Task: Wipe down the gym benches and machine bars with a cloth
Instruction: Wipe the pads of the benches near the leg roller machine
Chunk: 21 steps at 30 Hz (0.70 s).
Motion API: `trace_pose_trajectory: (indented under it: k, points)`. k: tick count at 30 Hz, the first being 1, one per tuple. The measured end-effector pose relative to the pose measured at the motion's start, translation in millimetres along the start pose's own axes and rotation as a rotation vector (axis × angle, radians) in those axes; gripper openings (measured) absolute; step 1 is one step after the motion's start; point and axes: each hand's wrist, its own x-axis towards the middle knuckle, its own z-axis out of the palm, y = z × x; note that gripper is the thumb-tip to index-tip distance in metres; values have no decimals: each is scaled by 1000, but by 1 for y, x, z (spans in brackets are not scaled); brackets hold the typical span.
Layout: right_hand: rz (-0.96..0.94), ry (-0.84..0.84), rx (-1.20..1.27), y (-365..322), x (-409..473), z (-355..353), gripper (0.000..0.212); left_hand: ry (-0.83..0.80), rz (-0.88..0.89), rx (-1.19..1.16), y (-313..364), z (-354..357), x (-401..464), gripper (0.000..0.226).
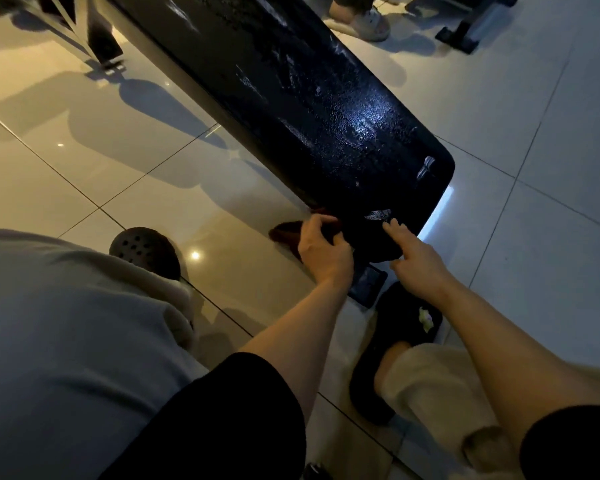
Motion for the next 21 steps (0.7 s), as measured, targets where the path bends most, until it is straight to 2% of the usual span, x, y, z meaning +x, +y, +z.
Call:
trace_pose_trajectory:
  k: [3,4,8,10,12,14,16,18,20,21]
  points:
    - [-6,-33,15,2,0,-5,73,-193,105,46,-17,5,-34,20]
    - [-1,-37,37,3,-1,-7,72,-200,100,51,-18,6,-38,21]
    - [11,-77,74,11,-7,-10,71,96,-99,49,1,9,-23,19]
    - [15,-105,97,14,-13,-8,70,63,-121,21,10,11,-23,17]
    - [4,-72,88,12,-18,-11,60,-85,-26,-13,22,12,-38,16]
    - [-41,47,170,5,-23,-17,38,-207,107,-57,37,13,-55,18]
    - [-44,98,421,-8,-26,-27,24,-195,144,-106,56,12,-51,20]
    - [-5,32,618,-21,-26,-37,19,-171,168,-130,74,6,-35,21]
    - [-15,73,638,-33,-19,-43,16,-158,233,-85,88,-5,-16,22]
    - [-42,164,603,-39,-16,-46,15,-152,280,-58,93,-9,-10,24]
